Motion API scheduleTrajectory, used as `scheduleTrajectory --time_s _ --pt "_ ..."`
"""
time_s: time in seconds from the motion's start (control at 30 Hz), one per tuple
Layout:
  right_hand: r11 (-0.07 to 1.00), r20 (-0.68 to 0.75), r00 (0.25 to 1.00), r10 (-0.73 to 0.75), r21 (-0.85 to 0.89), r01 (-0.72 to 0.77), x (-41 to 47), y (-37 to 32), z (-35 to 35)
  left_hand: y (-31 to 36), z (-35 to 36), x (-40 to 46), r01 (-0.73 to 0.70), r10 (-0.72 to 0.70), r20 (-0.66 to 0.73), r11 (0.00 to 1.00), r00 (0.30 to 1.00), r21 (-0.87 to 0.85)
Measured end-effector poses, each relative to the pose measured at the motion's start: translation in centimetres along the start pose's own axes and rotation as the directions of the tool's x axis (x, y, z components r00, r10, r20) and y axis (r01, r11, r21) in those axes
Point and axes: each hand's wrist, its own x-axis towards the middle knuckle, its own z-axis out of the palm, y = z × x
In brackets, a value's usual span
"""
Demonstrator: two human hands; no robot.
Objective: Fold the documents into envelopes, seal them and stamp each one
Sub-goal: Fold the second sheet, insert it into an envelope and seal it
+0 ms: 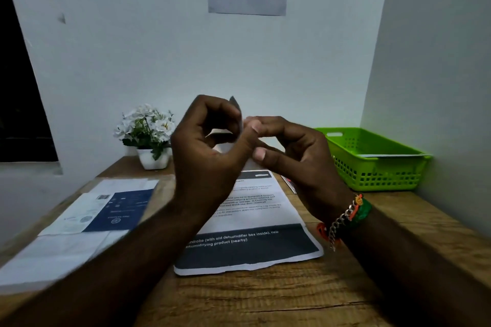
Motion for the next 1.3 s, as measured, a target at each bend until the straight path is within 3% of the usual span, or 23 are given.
scheduleTrajectory --time_s 0.1,0.2,0.27,0.33,0.4,0.47,0.6,0.7,0.83,1.0,1.17,1.3 --pt "0.999 0.094 0.995 0.034 0.001 -0.034 0.0 0.0 -0.1 0.0 -0.5 1.0 0.084 -0.090 -0.118 0.995 0.989 -0.057" --pt "0.995 -0.071 0.993 0.090 -0.024 -0.092 0.3 0.7 -0.3 -1.2 -1.5 2.4 0.316 -0.353 -0.148 0.921 0.924 -0.226" --pt "0.966 -0.204 0.971 0.122 -0.200 -0.164 0.5 1.9 -1.4 -2.7 -2.7 3.7 0.534 -0.614 -0.070 0.732 0.786 -0.423" --pt "0.818 -0.218 0.965 0.148 -0.521 -0.243 0.5 3.4 -3.1 -4.8 -4.7 5.0 0.684 -0.790 0.068 0.481 0.610 -0.549" --pt "0.649 -0.184 0.957 0.223 -0.705 -0.286 0.2 4.8 -4.4 -6.7 -6.9 5.5 0.804 -0.859 0.196 0.331 0.474 -0.494" --pt "0.601 -0.139 0.936 0.324 -0.733 -0.318 -0.1 5.8 -5.0 -8.4 -8.8 5.4 0.905 -0.890 0.218 0.345 0.399 -0.250" --pt "0.457 -0.044 0.859 0.510 -0.832 -0.314 -0.8 6.9 -5.1 -9.2 -11.3 4.9 0.892 -0.929 0.117 0.370 0.351 0.262" --pt "0.458 -0.020 0.840 0.542 -0.831 -0.315 -1.0 7.3 -5.1 -8.8 -12.1 4.9 0.804 -0.936 0.049 0.326 0.349 0.497" --pt "0.526 0.068 0.805 0.589 -0.788 -0.319 -0.9 6.4 -4.6 -8.8 -12.5 5.0 0.824 -0.943 0.024 0.301 0.331 0.479" --pt "0.485 0.146 0.714 0.685 -0.822 -0.297 -1.3 6.7 -4.2 -9.1 -12.8 5.2 0.859 -0.961 0.030 0.260 0.275 0.441" --pt "0.583 0.127 0.806 0.578 -0.755 -0.299 -1.0 7.2 -4.8 -9.8 -13.4 5.3 0.897 -0.968 0.058 0.250 0.246 0.364" --pt "0.565 0.112 0.808 0.578 -0.770 -0.297 -1.0 7.6 -5.1 -10.8 -14.0 5.4 0.856 -0.977 0.031 0.201 0.212 0.477"
